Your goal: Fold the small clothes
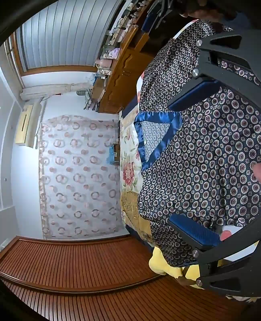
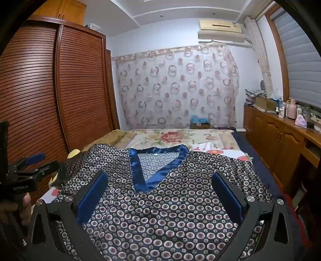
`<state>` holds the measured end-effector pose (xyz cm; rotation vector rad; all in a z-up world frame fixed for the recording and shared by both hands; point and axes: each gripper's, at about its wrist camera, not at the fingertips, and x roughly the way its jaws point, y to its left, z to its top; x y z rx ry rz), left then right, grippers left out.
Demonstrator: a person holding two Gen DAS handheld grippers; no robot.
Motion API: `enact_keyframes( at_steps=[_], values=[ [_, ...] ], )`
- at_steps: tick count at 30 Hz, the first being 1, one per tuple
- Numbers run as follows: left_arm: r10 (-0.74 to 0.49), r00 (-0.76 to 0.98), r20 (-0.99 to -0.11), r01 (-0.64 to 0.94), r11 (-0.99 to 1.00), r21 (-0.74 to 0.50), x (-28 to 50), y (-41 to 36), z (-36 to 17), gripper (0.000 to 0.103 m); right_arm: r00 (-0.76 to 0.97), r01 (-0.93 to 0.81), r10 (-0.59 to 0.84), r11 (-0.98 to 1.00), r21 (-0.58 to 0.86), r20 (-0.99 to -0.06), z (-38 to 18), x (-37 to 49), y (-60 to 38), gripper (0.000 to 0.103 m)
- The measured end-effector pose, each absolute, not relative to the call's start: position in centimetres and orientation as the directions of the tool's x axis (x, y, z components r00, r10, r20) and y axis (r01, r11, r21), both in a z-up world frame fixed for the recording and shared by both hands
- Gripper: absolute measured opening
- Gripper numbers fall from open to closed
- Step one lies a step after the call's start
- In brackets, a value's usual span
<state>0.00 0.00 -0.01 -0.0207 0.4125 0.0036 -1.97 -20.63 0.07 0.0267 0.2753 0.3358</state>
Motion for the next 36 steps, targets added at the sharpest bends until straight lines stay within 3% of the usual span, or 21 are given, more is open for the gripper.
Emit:
enact_keyframes(
  at_steps=[36],
  values=[
    [0.016, 0.916, -0.401, -0.018, 1.000, -0.001, 0.00, 0.31, 0.15, 0.103, 0.904, -0.325, 0.332, 0.943, 0.071, -0.270, -0.03, -1.84, -20.56, 0.103]
  ],
)
